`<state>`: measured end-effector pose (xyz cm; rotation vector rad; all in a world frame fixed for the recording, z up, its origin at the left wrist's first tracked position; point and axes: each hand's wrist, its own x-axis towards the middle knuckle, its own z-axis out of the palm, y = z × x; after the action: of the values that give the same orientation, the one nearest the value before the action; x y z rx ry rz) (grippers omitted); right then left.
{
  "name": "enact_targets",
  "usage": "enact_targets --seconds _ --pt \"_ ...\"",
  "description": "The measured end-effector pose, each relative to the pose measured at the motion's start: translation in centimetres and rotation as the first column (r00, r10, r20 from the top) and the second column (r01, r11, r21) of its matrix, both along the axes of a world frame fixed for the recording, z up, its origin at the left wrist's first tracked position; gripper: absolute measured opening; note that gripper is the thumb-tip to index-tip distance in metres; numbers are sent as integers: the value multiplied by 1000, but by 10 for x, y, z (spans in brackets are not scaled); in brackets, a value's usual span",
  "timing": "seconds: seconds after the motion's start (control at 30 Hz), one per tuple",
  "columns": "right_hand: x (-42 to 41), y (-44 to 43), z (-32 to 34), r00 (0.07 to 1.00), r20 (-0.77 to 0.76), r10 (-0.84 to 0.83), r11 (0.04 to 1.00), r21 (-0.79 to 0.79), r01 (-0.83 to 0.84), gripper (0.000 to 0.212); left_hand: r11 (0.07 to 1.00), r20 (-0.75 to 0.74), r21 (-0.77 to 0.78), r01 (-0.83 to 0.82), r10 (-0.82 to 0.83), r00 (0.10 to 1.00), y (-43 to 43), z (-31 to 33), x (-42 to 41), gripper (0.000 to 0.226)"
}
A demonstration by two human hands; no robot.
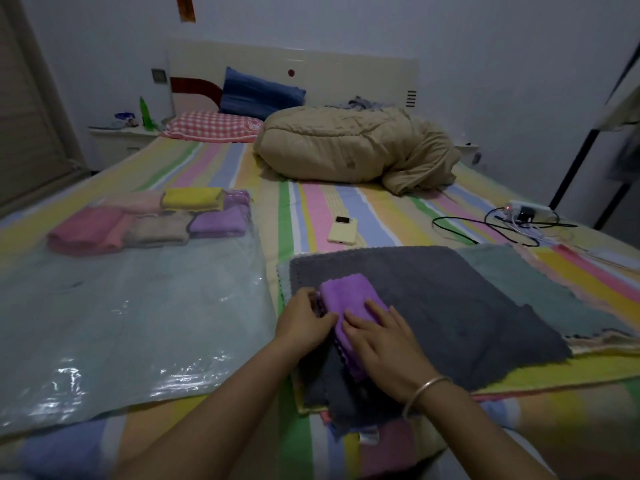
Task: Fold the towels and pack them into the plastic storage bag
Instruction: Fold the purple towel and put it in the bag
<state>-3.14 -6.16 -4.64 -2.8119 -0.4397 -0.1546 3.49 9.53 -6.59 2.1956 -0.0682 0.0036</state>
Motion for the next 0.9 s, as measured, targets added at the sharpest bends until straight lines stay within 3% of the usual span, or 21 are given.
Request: enact_targets --seconds 0.07,0.13,0.17,0.2,0.27,0.33,0.4,0.47,0.53,0.63,0.77,0.9 --pt "10 0 8 995 -34 -89 979 184 94 68 989 177 145 36 -62 982 0 -2 -6 69" --pt "18 -2 13 974 6 -226 934 285 215 45 916 467 400 41 -242 850 0 3 -15 53" --pt "21 -3 14 955 -16 -297 916 277 290 31 859 537 511 23 -340 772 2 1 -14 45" --pt "22 -3 15 934 -71 -351 900 252 357 27 796 531 605 23 -425 733 3 3 -16 43" --pt "23 0 17 899 -229 -373 888 193 418 40 698 347 705 124 -493 797 9 0 -15 48" --pt "25 5 22 889 -295 -351 911 110 396 42 713 177 653 256 -473 863 15 0 -12 54" --pt "26 12 26 879 -327 -348 934 -39 356 37 792 97 508 338 -443 891 17 5 -9 55" --pt "25 20 29 870 -306 -387 921 -171 349 38 850 85 381 364 -425 901 23 13 -8 52" --pt "21 29 31 861 -266 -433 896 -235 378 52 891 169 327 315 -383 908 36 20 -10 44" --pt "16 40 29 851 -213 -480 852 -346 394 89 892 293 383 239 -363 885 69 26 -24 36" --pt "15 47 23 834 -173 -524 816 -382 433 83 836 329 502 220 -420 846 118 24 -49 55" --pt "17 55 8 810 -134 -570 761 -459 460 71 744 266 643 183 -440 858 162 6 -72 71"
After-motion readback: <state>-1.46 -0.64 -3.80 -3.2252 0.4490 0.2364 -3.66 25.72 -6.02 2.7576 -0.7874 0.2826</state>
